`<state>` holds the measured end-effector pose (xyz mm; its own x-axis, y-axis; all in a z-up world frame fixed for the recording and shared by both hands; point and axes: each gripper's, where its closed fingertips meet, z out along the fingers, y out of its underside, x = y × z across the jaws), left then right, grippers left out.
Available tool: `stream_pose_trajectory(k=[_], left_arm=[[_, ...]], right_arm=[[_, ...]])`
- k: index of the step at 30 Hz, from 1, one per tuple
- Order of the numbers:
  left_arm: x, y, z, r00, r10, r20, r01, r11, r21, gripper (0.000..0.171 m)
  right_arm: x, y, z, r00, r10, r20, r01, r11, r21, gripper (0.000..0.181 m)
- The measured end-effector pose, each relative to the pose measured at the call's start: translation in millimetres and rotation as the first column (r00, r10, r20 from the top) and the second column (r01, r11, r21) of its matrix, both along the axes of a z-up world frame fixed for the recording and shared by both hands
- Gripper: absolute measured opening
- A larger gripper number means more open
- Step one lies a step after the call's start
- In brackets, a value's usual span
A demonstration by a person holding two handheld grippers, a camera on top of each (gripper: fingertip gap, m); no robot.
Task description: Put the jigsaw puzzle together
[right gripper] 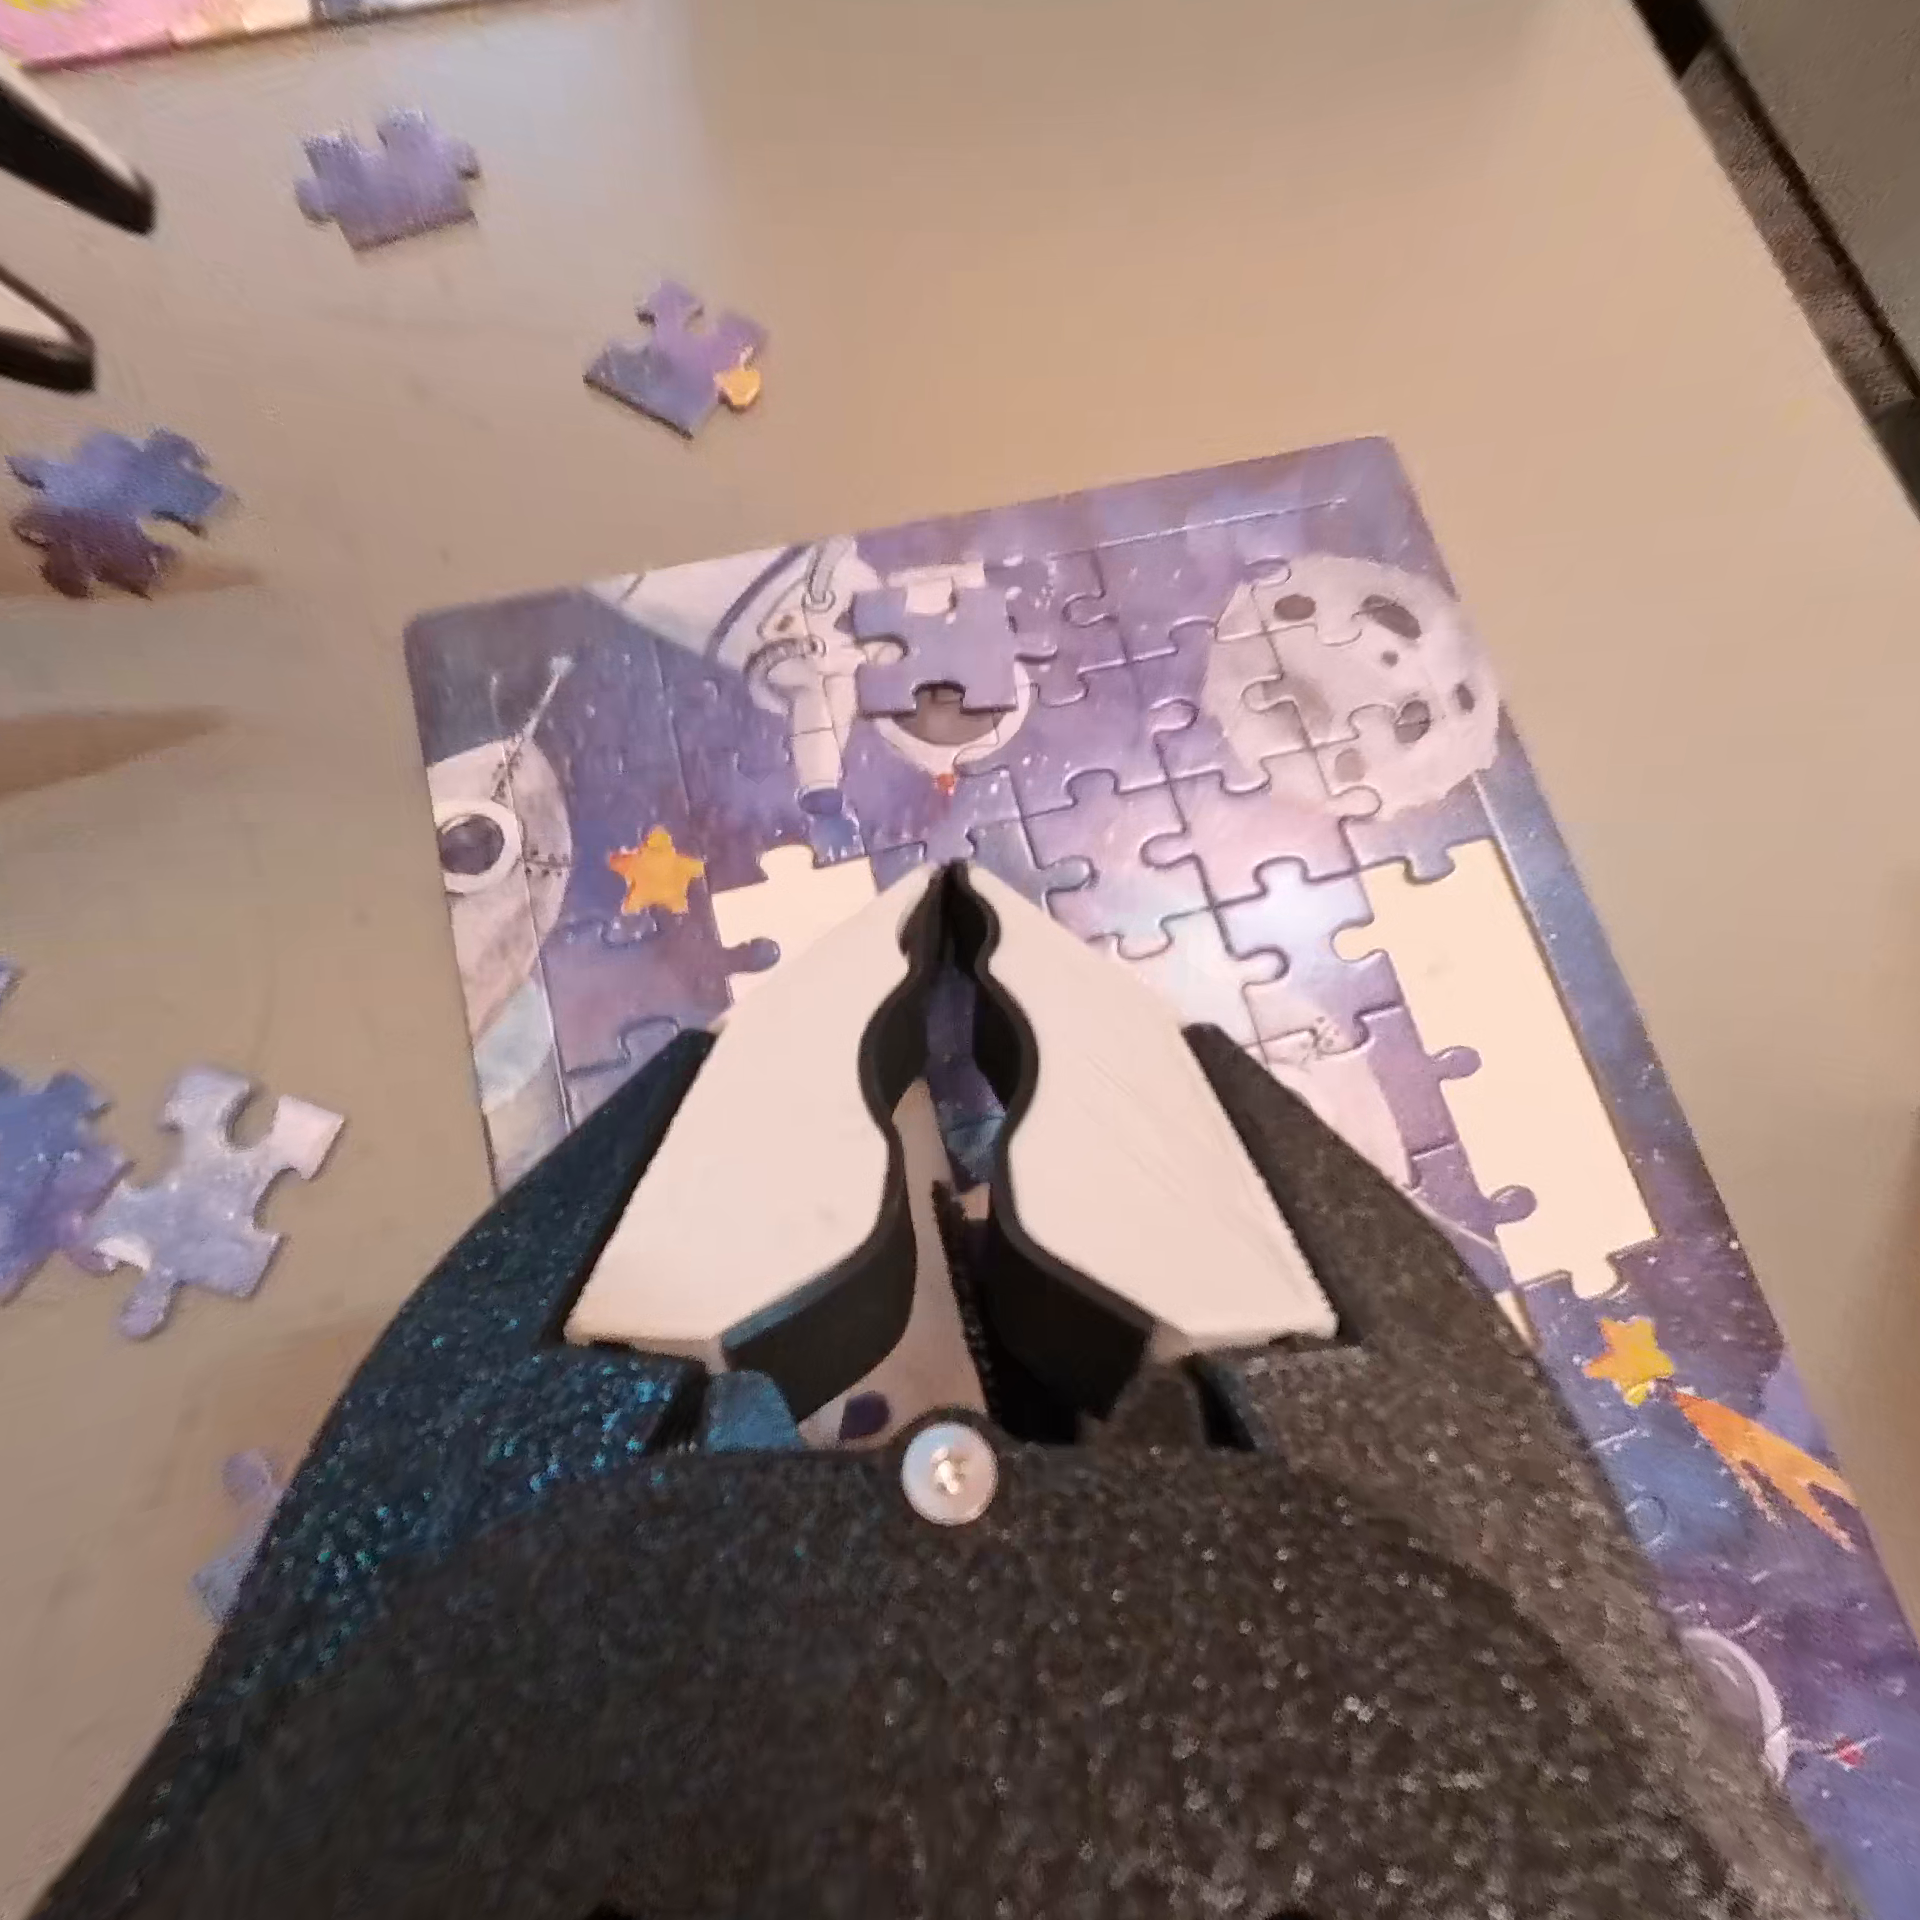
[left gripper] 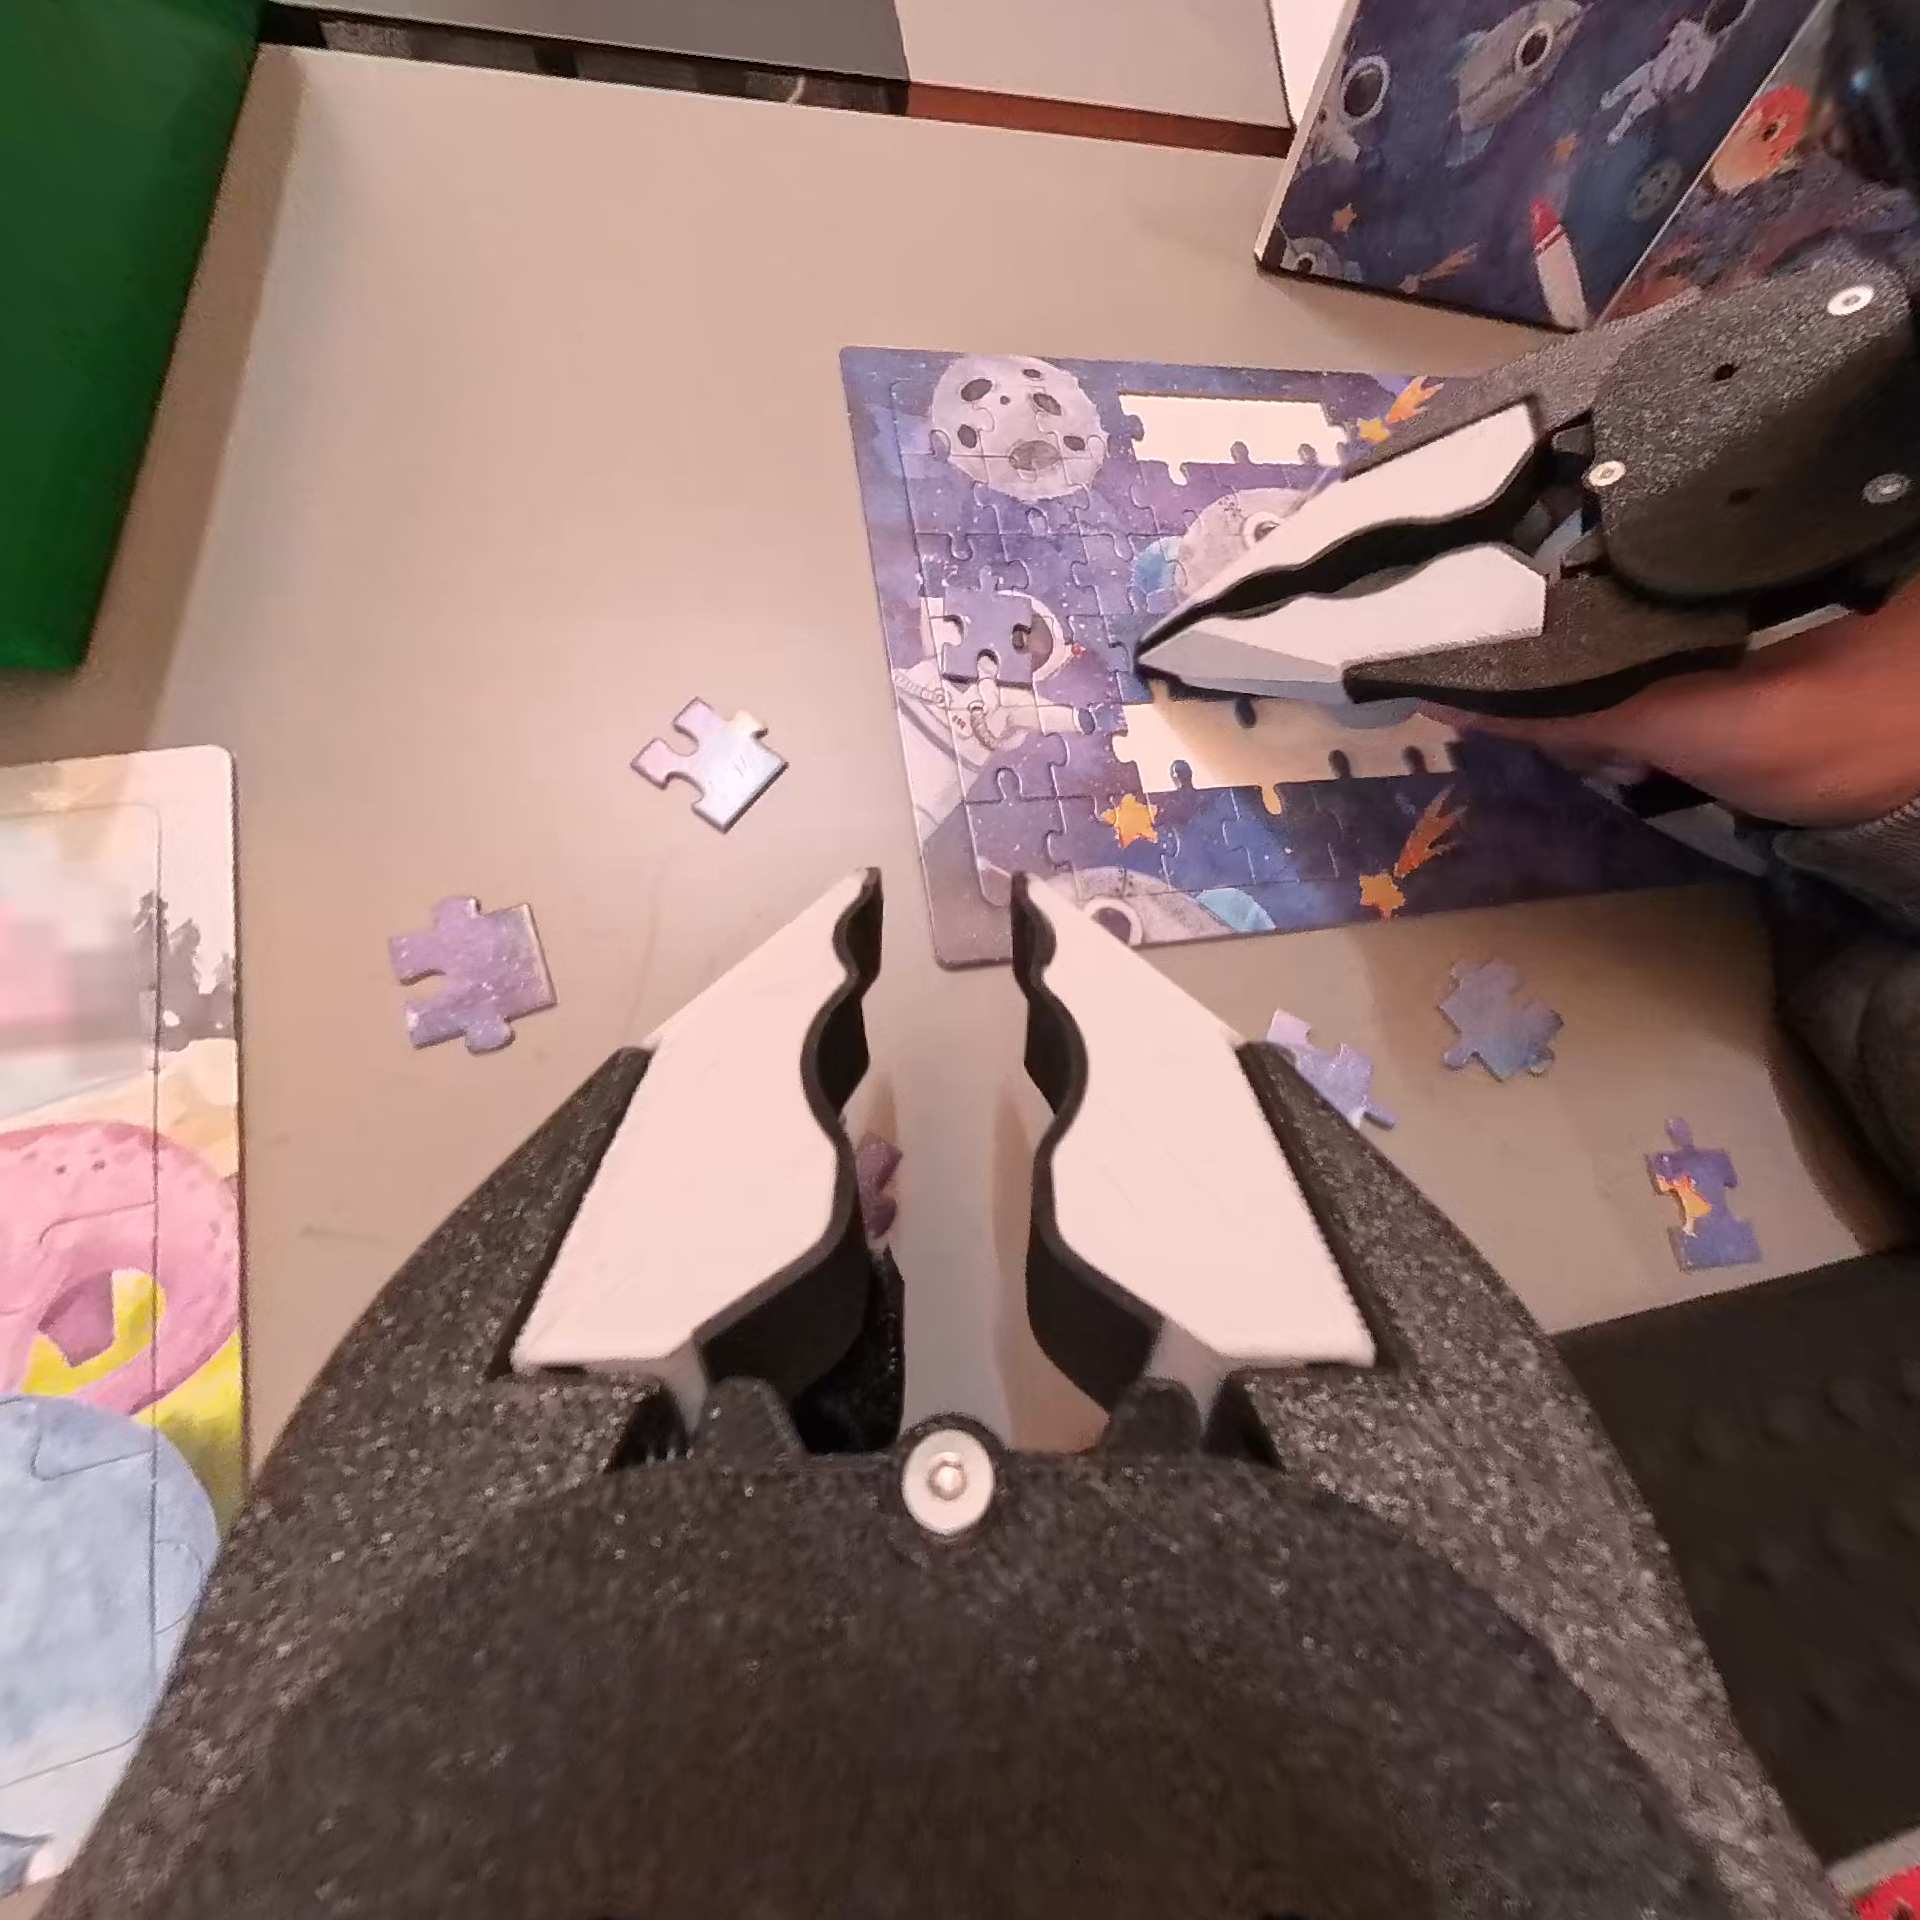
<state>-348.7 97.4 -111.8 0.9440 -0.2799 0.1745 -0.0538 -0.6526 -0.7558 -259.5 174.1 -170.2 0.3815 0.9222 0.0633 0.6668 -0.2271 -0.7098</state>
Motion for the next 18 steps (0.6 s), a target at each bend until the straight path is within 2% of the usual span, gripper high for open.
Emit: stream_pose_trajectory(k=[4, 7, 9, 13, 16, 18], left_arm=[[1.5, -4.9, -1.4, 0.998, -0.044, 0.044, 0.045, 0.999, -0.007, 0.025], [1.9, -7.2, -1.0, 0.996, -0.072, 0.05, 0.071, 0.997, 0.008, 0.024], [3.7, -9.6, 0.0, 0.994, -0.089, 0.068, 0.088, 0.996, 0.021, 0.024], [4.7, -13.4, 9.3, 0.987, -0.111, 0.113, 0.104, 0.993, 0.063, 0.023], [0.0, -13.8, 16.6, 0.985, -0.119, 0.127, 0.107, 0.99, 0.096, 0.023], [-3.2, -15.2, 17.5, 0.982, -0.128, 0.137, 0.115, 0.988, 0.103, 0.023]], right_arm=[[-2.2, -0.9, 4.7, 1.0, -0.005, 0.005, 0.005, 1.0, -0.01, 0.0], [-7.8, 10.3, 18.7, 0.998, -0.053, -0.022, 0.054, 0.997, 0.059, 0.0], [-6.2, 16.5, 3.8, 0.996, -0.072, 0.055, 0.069, 0.996, 0.06, 0.0], [-5.8, 14.9, 0.1, 0.995, -0.056, 0.079, 0.055, 0.998, 0.026, 0.0], [-6.7, 18.1, 11.0, 0.993, -0.097, 0.067, 0.091, 0.992, 0.089, 0.0], [-9.7, 6.6, 19.6, 0.996, -0.081, 0.048, 0.076, 0.993, 0.093, 0.0]])
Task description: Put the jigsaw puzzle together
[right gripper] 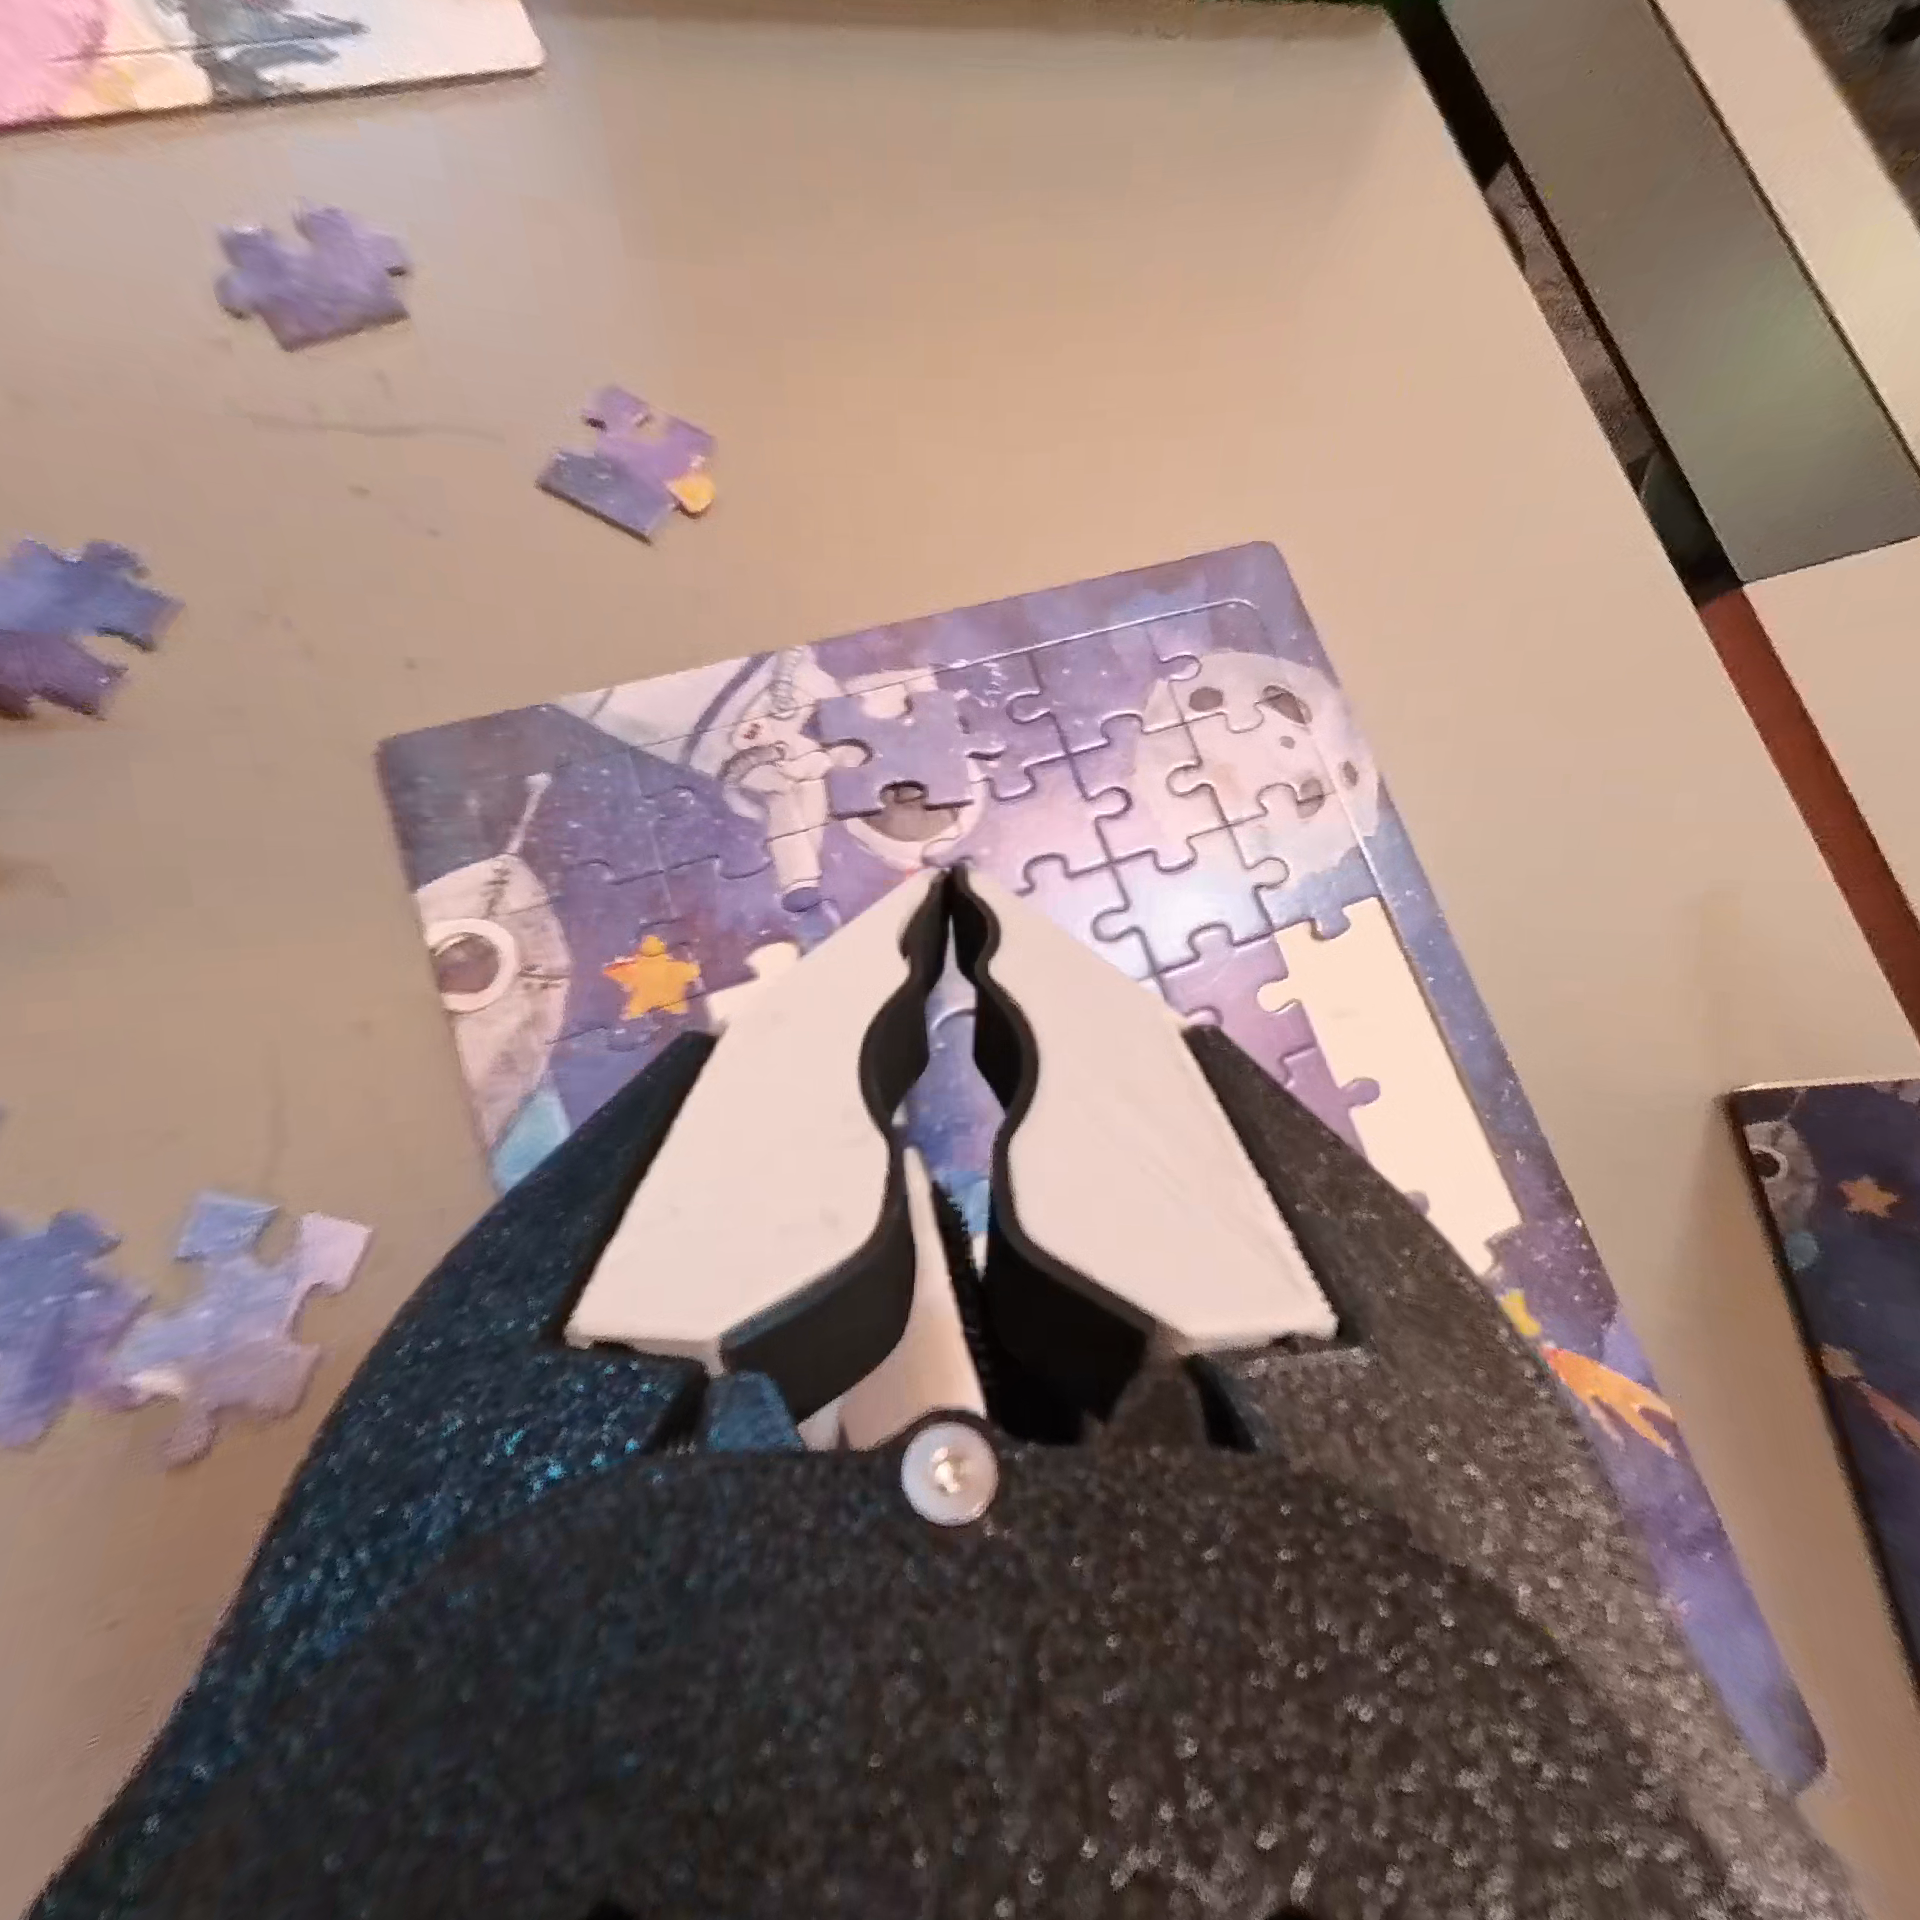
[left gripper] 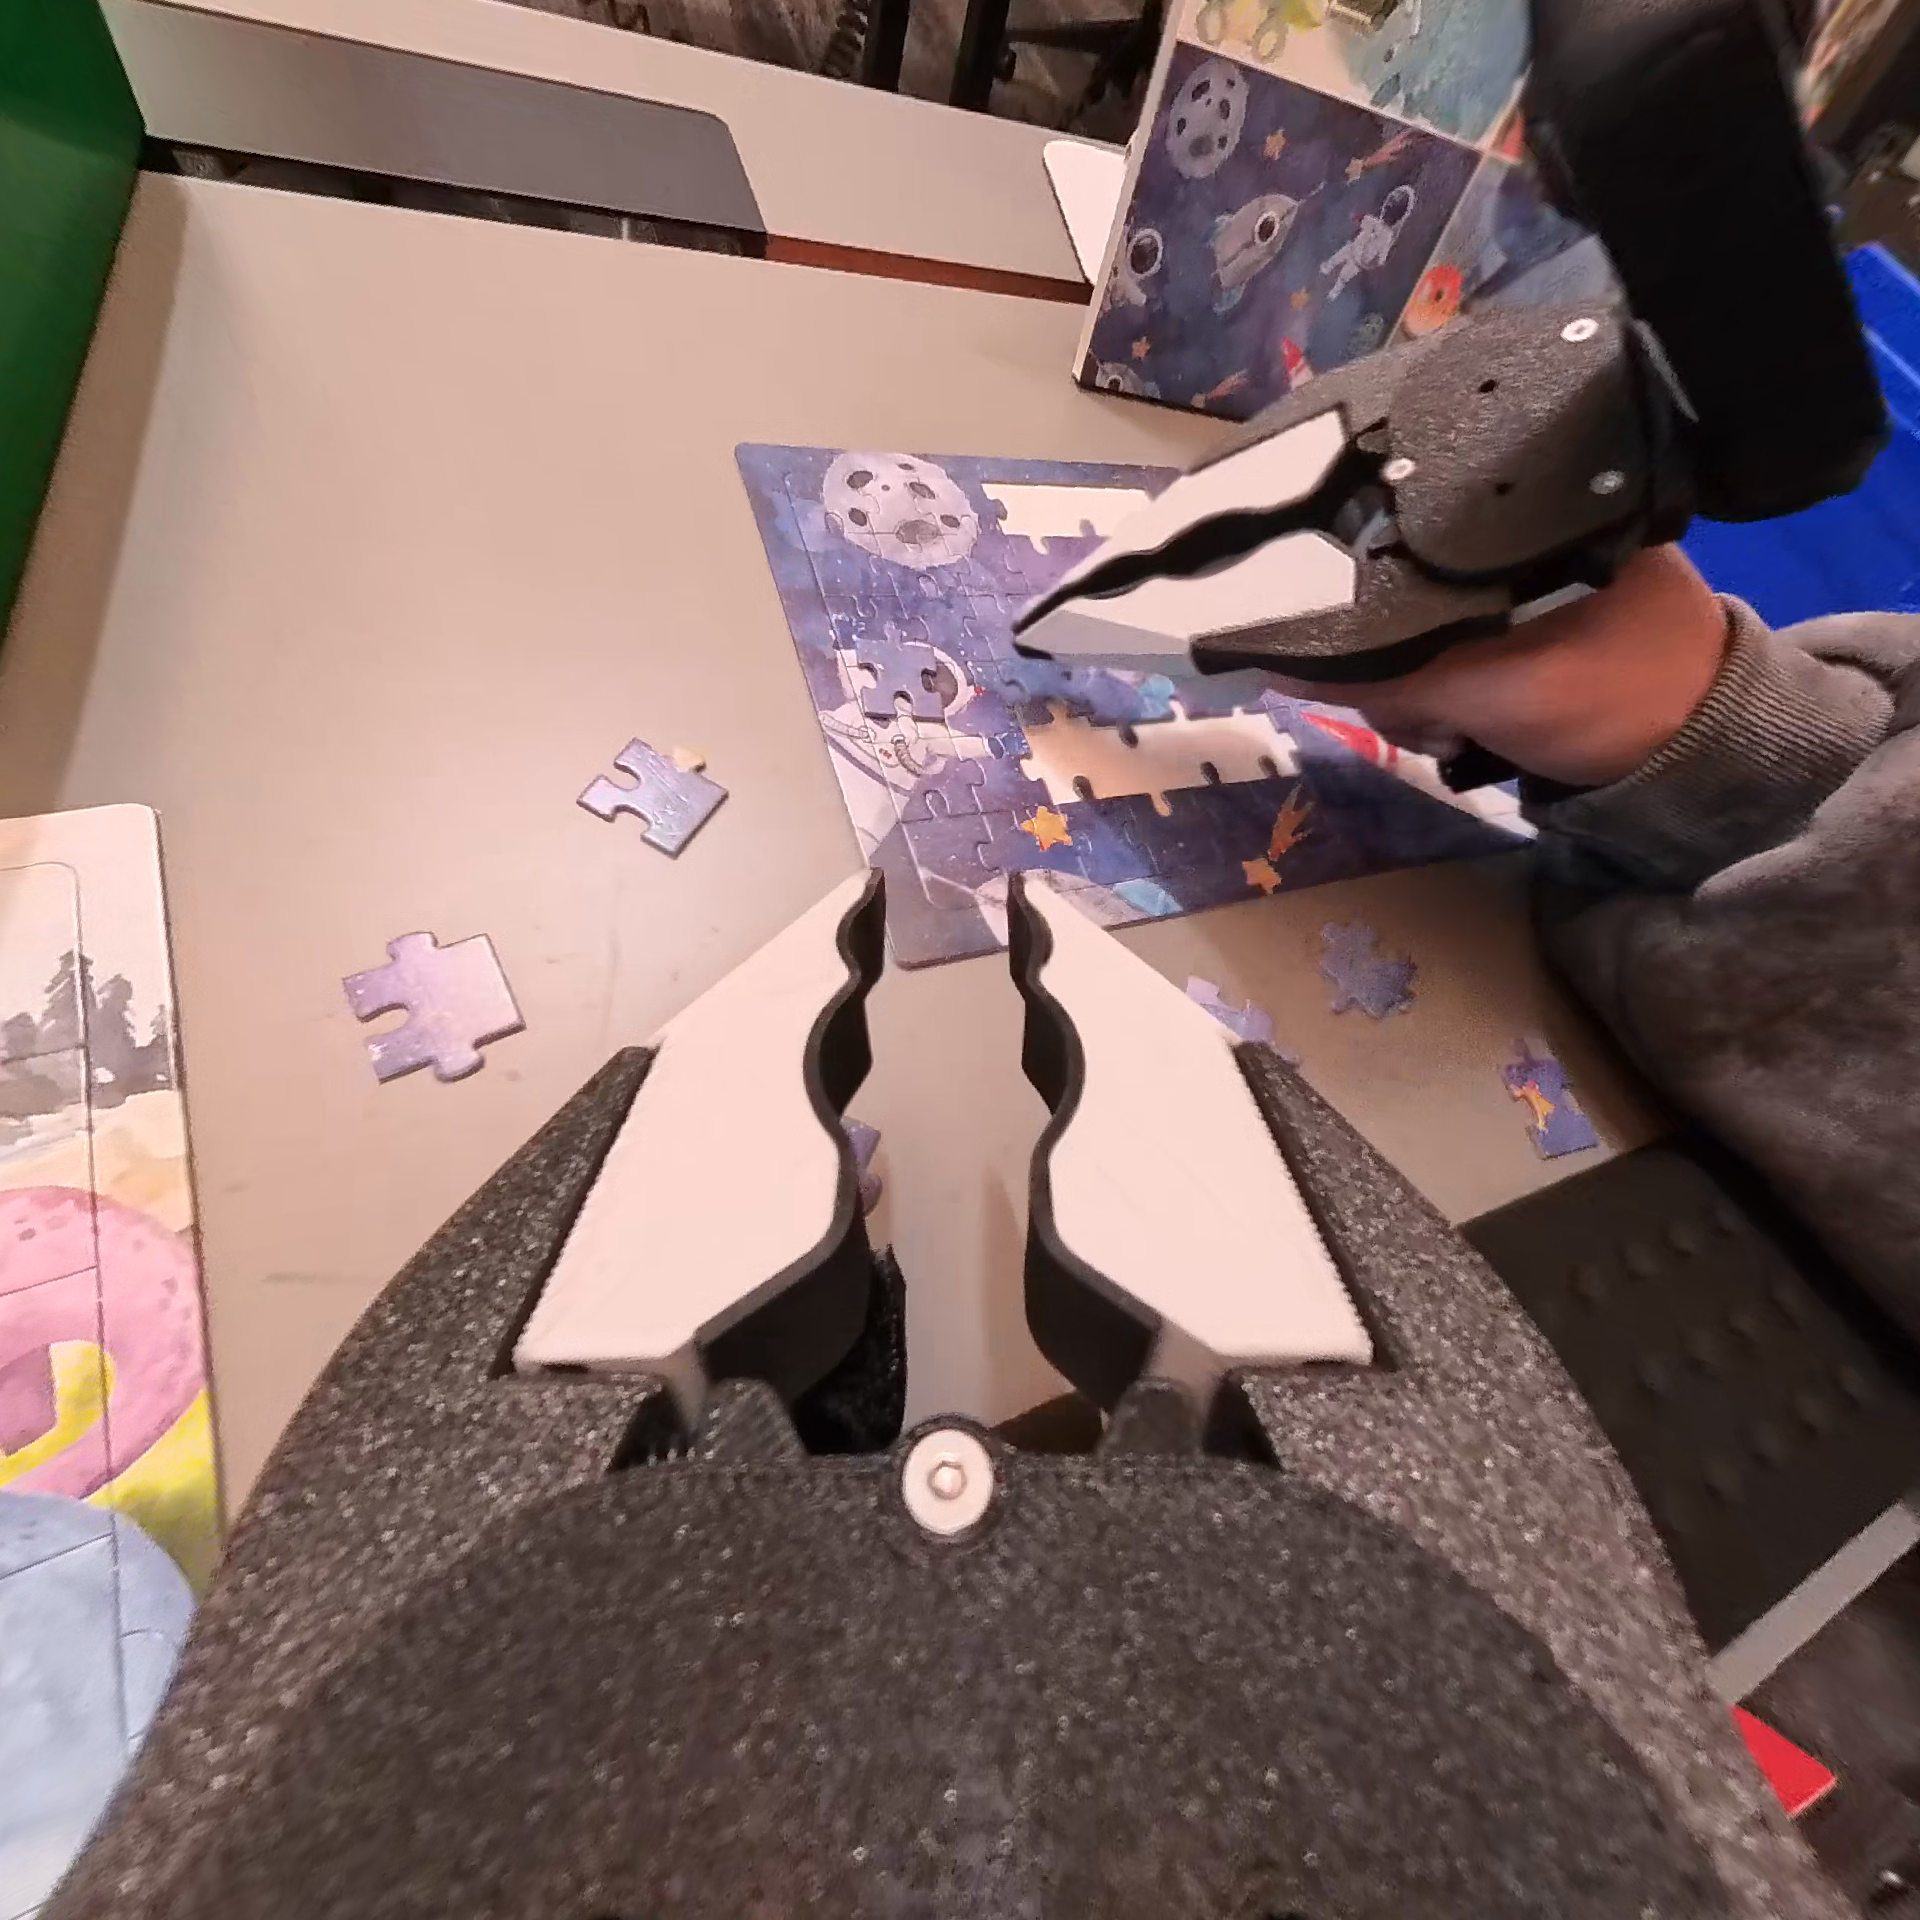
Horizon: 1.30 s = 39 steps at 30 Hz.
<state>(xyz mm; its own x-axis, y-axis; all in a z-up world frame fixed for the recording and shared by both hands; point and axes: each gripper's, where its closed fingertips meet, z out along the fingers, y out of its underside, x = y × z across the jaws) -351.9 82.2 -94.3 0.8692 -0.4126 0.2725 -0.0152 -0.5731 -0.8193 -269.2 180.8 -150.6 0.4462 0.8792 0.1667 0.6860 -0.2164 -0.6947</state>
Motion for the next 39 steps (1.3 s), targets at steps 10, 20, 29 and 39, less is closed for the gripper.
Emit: stream_pose_trajectory(k=[10, 20, 29, 39], left_arm=[[-2.4, -6.9, -12.8, 0.993, -0.046, 0.104, 0.051, 0.998, -0.043, 0.023], [46.7, 52.8, -9.7, 0.95, -0.313, -0.024, 0.311, 0.949, -0.059, 0.0], [103.2, 90.1, -70.0, 0.965, -0.26, 0.037, 0.259, 0.922, -0.289, 0.0], [91.7, 98.3, -53.9, 0.974, -0.222, 0.052, 0.228, 0.942, -0.246, 0.0]], right_arm=[[3.2, -11.5, -7.7, 0.997, -0.069, -0.035, 0.065, 0.992, -0.105, 0.0], [15.8, 12.3, -1.8, 0.996, -0.093, 0.005, 0.093, 0.993, -0.075, 0.0], [4.4, 24.2, -20.8, 0.998, -0.061, -0.021, 0.057, 0.985, -0.16, 0.0], [27.2, 22.0, 2.5, 0.986, -0.096, -0.139, 0.065, 0.976, -0.209, 0.0]])
